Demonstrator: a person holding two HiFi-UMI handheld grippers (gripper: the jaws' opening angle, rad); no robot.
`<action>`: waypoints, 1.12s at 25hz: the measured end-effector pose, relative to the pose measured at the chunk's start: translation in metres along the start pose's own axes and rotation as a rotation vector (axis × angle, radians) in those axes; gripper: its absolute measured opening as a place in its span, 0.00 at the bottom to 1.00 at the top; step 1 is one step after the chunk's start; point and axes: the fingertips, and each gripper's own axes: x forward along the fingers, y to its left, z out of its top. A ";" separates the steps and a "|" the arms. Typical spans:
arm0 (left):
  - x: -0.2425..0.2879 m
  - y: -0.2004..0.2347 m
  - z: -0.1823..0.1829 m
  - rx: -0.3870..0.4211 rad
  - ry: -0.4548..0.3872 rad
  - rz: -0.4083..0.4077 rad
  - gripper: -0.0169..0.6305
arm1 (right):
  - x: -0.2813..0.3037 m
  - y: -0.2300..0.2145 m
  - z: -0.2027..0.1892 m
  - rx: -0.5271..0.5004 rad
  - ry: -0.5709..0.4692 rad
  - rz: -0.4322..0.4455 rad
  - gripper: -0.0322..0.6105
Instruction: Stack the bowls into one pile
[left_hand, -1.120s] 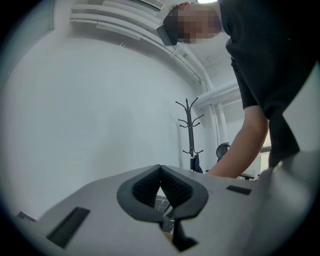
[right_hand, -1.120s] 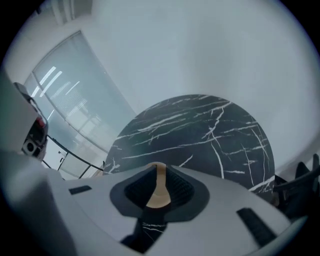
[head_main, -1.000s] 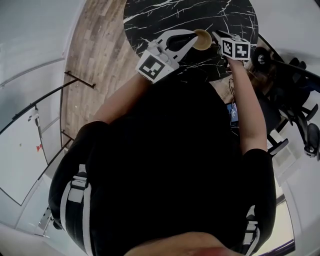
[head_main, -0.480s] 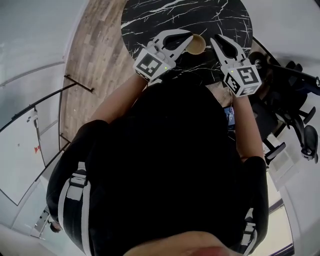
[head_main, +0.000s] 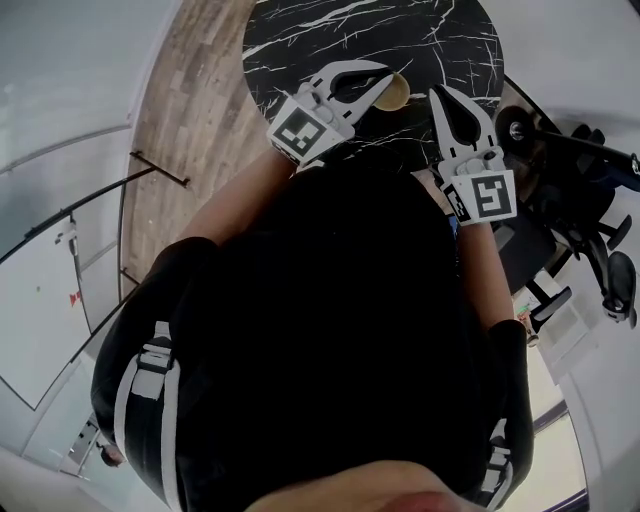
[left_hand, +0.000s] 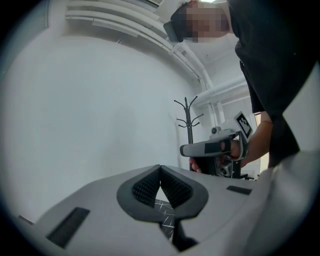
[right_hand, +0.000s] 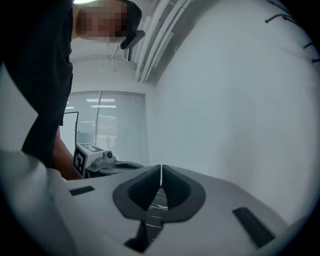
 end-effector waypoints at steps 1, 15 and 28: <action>0.000 0.000 0.001 -0.002 -0.006 0.000 0.03 | -0.001 0.001 -0.001 -0.009 -0.004 -0.005 0.06; -0.002 -0.010 -0.001 -0.013 -0.007 -0.025 0.03 | 0.002 -0.003 -0.027 0.005 0.011 -0.028 0.05; -0.002 -0.006 -0.002 -0.019 -0.008 -0.026 0.03 | 0.005 -0.008 -0.032 0.024 0.021 -0.046 0.05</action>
